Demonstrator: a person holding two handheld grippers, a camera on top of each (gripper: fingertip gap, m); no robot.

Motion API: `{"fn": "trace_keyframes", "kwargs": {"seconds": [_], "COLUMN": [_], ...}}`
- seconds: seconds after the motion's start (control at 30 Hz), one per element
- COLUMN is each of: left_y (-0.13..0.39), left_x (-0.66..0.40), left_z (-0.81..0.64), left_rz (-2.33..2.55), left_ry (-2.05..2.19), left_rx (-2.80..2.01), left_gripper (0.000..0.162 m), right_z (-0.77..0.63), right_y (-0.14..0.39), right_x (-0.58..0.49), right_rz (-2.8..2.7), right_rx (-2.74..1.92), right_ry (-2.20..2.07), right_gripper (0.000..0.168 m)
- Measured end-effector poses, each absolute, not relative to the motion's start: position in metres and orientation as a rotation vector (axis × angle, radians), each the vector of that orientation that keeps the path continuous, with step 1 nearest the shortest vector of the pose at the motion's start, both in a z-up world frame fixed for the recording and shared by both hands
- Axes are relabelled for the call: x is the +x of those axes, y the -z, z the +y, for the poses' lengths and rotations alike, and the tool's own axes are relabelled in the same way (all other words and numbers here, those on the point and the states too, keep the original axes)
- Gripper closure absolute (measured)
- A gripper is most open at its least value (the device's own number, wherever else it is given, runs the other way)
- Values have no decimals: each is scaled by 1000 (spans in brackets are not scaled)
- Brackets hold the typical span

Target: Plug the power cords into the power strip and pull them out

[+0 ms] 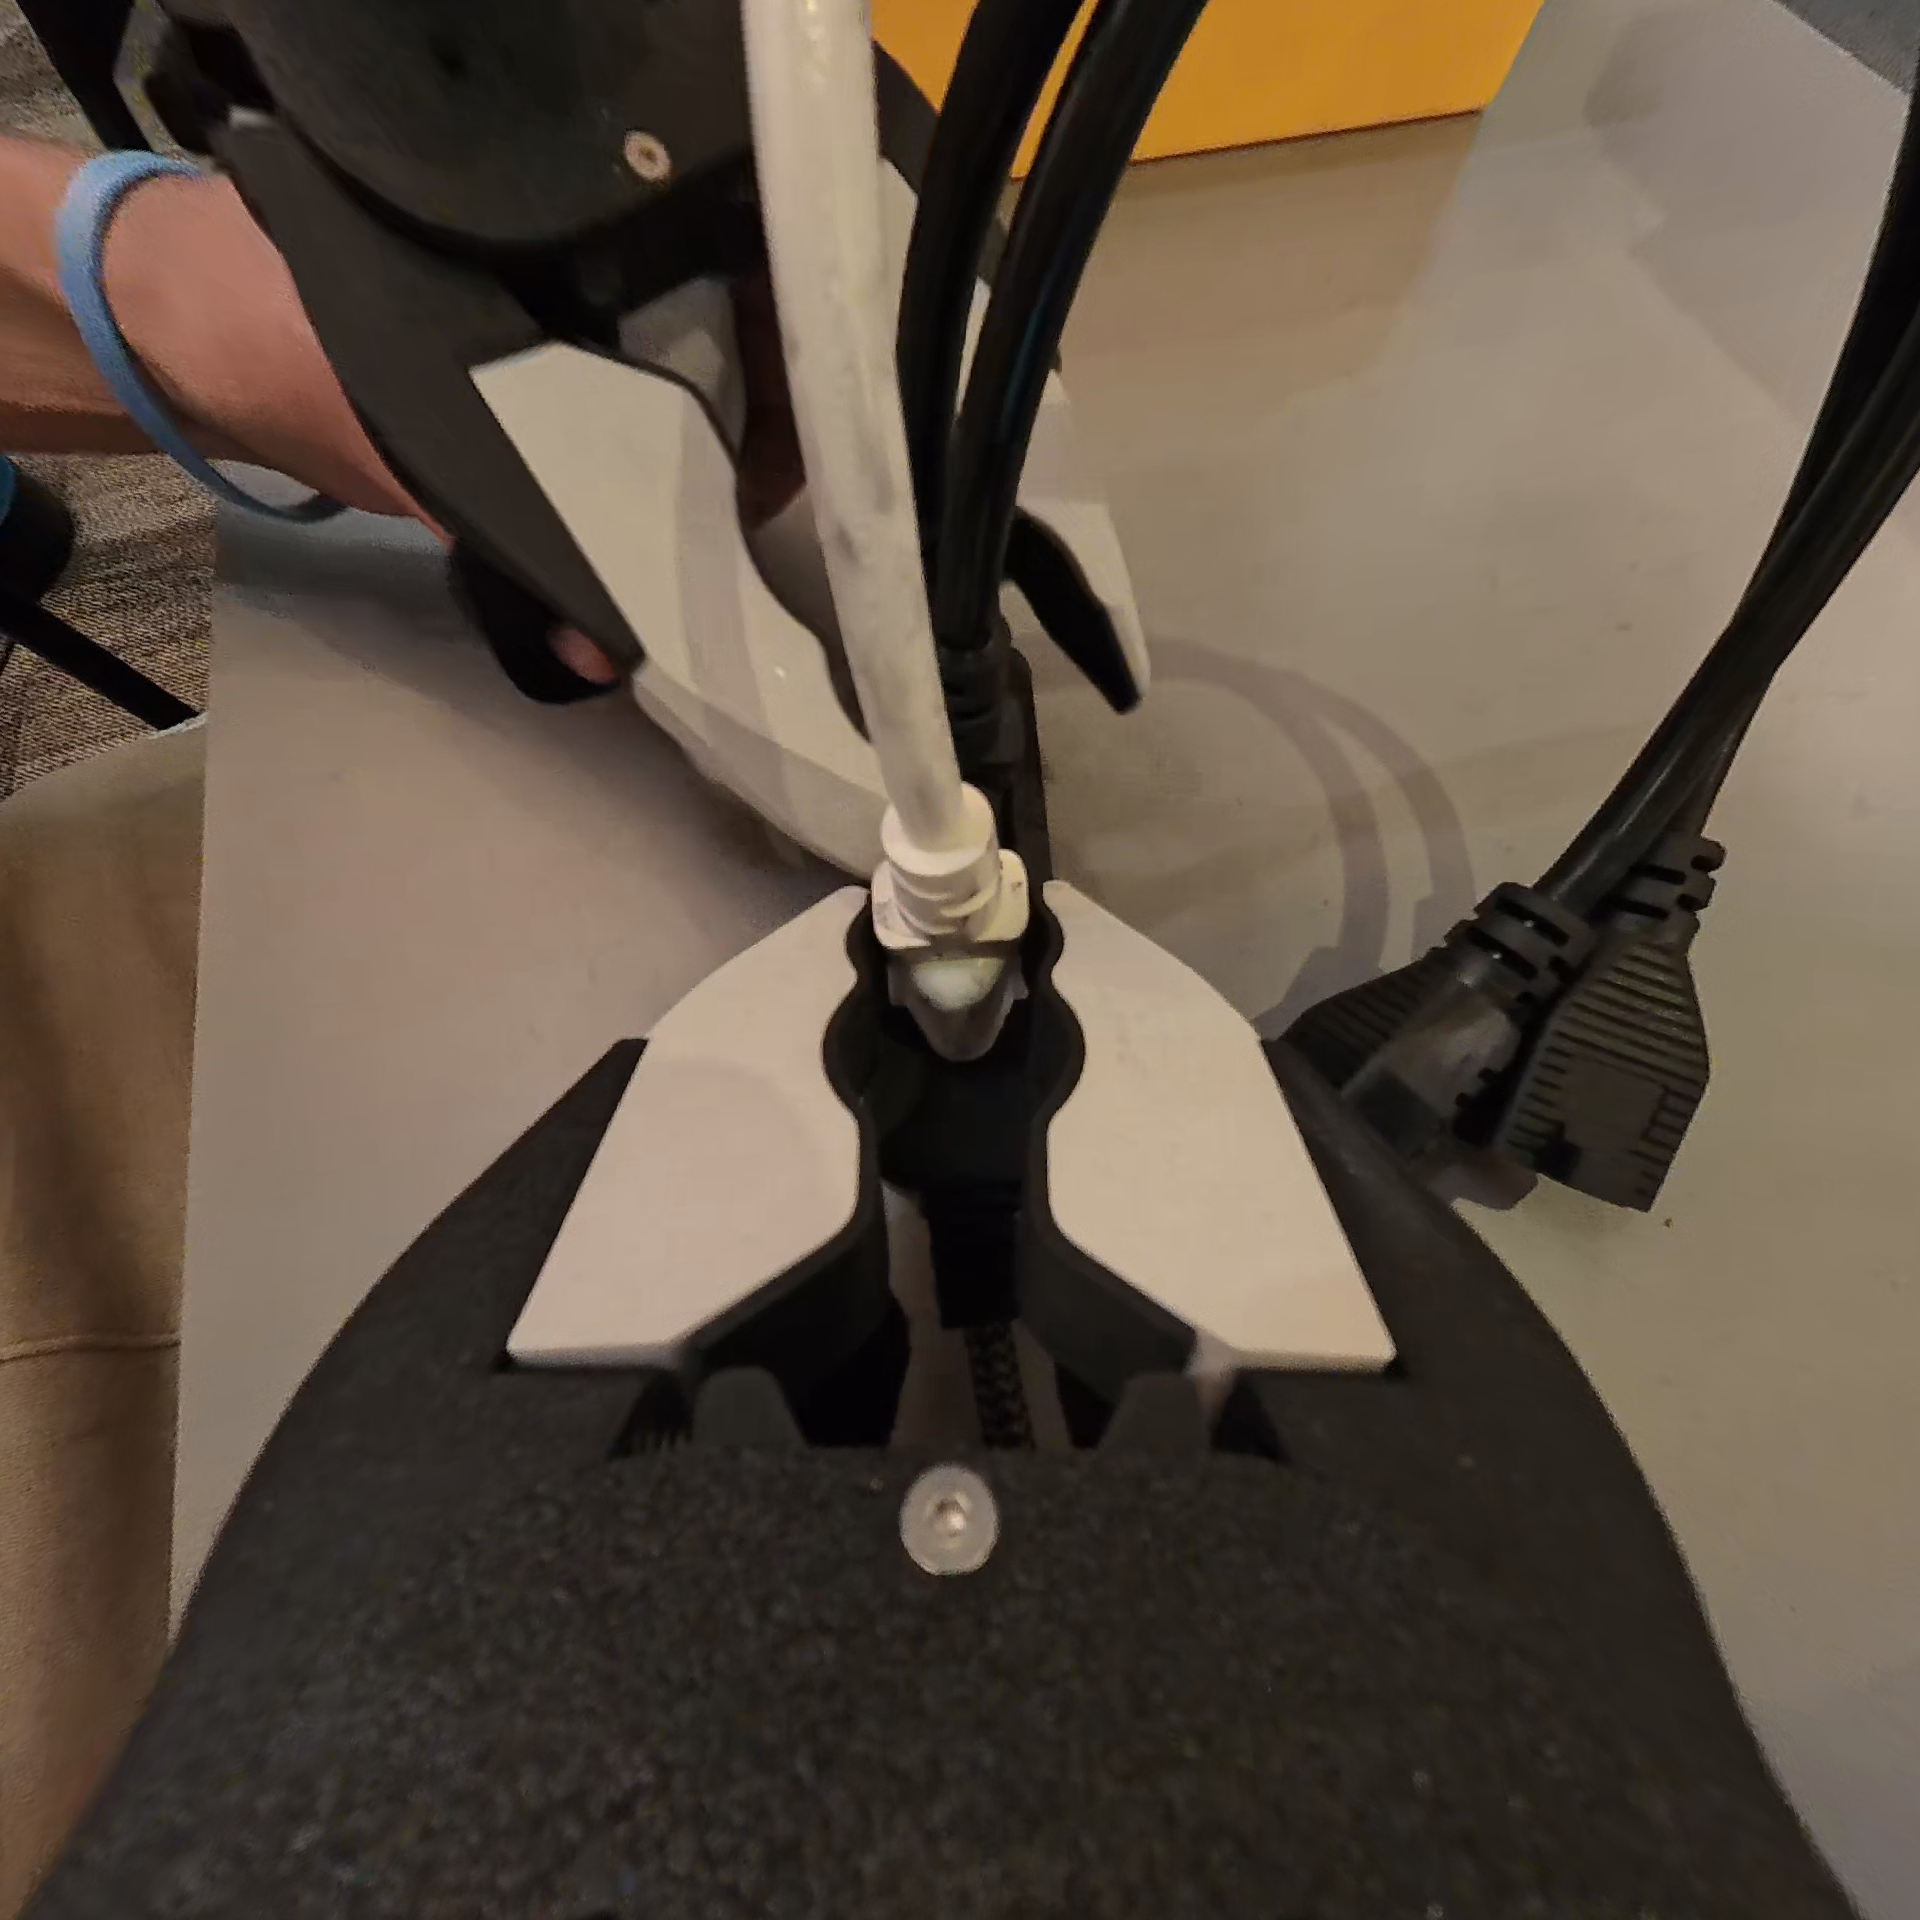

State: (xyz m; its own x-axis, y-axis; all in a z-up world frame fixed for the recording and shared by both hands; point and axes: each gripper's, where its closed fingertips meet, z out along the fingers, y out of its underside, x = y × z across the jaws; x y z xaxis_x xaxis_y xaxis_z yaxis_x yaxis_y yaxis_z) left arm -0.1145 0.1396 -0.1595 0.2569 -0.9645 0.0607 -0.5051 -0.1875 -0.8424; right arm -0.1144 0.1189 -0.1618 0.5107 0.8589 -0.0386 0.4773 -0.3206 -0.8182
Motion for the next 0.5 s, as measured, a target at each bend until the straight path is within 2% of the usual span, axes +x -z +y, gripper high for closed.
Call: {"fn": "trace_keyframes", "kwargs": {"seconds": [0.5], "left_y": [165], "left_x": [-112], "left_z": [128], "left_rz": [1559], "left_ry": [797], "left_rx": [-1731], "left_gripper": [122], "right_z": [115], "right_y": [161], "right_x": [-106], "right_rz": [-1048], "right_rx": [-1985], "right_ry": [-745], "right_gripper": [142]}}
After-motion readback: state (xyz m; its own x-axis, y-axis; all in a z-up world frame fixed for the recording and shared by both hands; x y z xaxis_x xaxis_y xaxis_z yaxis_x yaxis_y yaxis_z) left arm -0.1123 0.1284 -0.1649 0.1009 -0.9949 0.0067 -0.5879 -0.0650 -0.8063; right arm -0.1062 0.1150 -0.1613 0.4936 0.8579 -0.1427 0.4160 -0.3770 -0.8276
